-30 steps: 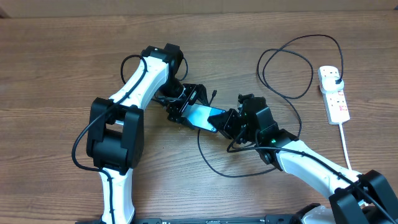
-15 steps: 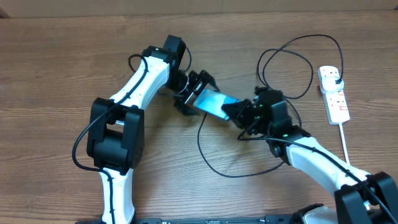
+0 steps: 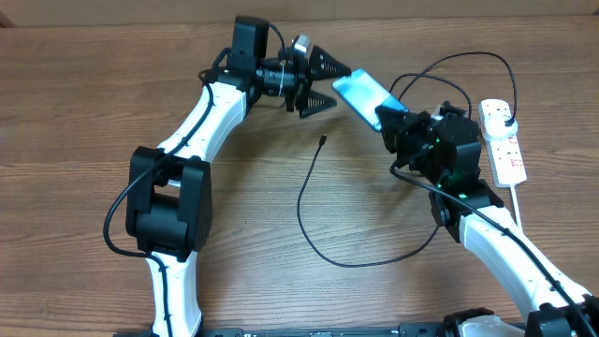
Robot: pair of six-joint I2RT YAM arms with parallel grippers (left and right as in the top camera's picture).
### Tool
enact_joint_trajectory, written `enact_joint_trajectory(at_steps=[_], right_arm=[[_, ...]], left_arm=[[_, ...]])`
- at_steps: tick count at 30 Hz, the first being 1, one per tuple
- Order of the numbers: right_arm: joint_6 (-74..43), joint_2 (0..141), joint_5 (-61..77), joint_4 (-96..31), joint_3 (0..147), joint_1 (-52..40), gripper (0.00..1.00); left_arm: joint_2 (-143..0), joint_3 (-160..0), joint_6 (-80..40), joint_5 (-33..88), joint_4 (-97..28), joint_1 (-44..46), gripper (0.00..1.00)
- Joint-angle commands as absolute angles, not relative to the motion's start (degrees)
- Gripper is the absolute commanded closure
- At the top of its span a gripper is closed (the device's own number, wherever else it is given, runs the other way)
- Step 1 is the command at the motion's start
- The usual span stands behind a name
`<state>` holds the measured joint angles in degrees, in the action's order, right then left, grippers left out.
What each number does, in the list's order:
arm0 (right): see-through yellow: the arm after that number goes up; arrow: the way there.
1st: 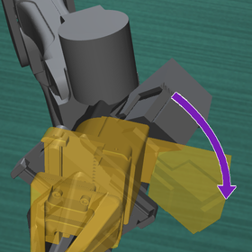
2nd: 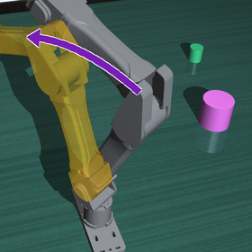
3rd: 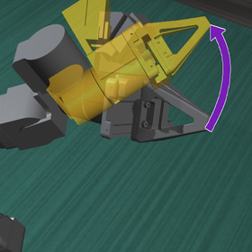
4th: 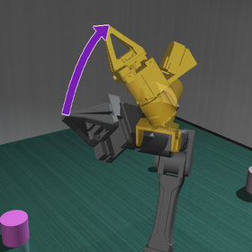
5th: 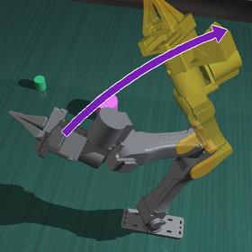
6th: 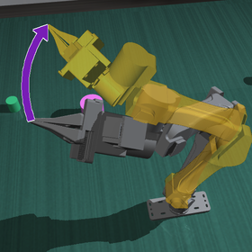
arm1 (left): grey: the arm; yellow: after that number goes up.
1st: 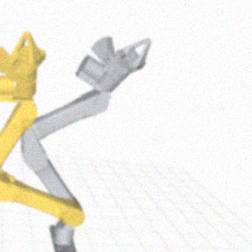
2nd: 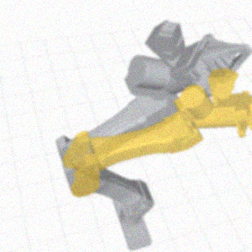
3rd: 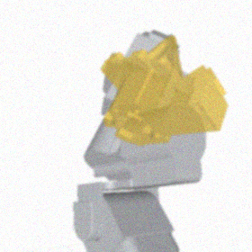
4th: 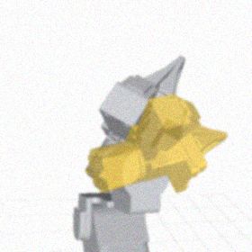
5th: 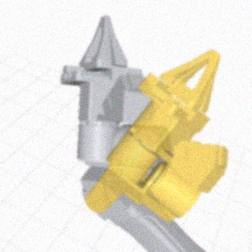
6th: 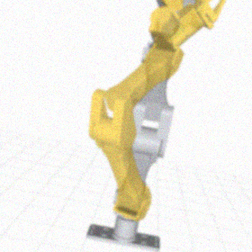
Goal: Plug charger to phone and switch on socket
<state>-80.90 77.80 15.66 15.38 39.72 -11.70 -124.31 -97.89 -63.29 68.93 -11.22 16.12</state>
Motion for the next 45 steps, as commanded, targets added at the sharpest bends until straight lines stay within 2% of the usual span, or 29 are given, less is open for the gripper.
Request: enact_joint_trajectory(at_steps=[1,5,7,12,21,29,37,45], right_arm=[[-88.05,76.09,7.57,16.86,44.64,-13.45,0.96],[-89.32,76.66,0.32,16.78,47.68,-16.82,0.96],[-90.41,76.97,-2.07,16.67,48.6,-18.24,0.96],[-91.53,78.06,-3.38,16.67,49.98,-20.25,0.96],[-91.5,80.03,1.21,15.94,49.98,-20.58,0.96],[-91.53,80.29,4.38,15.55,49.95,-20.58,0.96],[-91.79,80.29,6.2,15.59,49.95,-20.58,0.96],[-91.77,80.29,7.22,15.62,49.95,-20.58,0.96]], left_arm=[[-124.4,-98.8,-76.79,71.31,-5.17,16.71,0.12],[-124.4,-98.8,-83.24,69.21,1.83,17.65,0.19],[-124.4,-98.8,-85.67,68.01,2.83,18.06,0.2],[-124.4,-98.8,-89.6,66.0,3.29,18.81,0.3],[-124.4,-98.8,-89.78,66.04,3.27,18.83,0.53],[-124.4,-98.8,-88.4,64.31,3.25,18.76,0.59],[-124.4,-98.8,-88.29,63.66,3.25,18.79,0.8],[-124.4,-98.8,-88.29,63.7,3.27,18.79,0.91]])
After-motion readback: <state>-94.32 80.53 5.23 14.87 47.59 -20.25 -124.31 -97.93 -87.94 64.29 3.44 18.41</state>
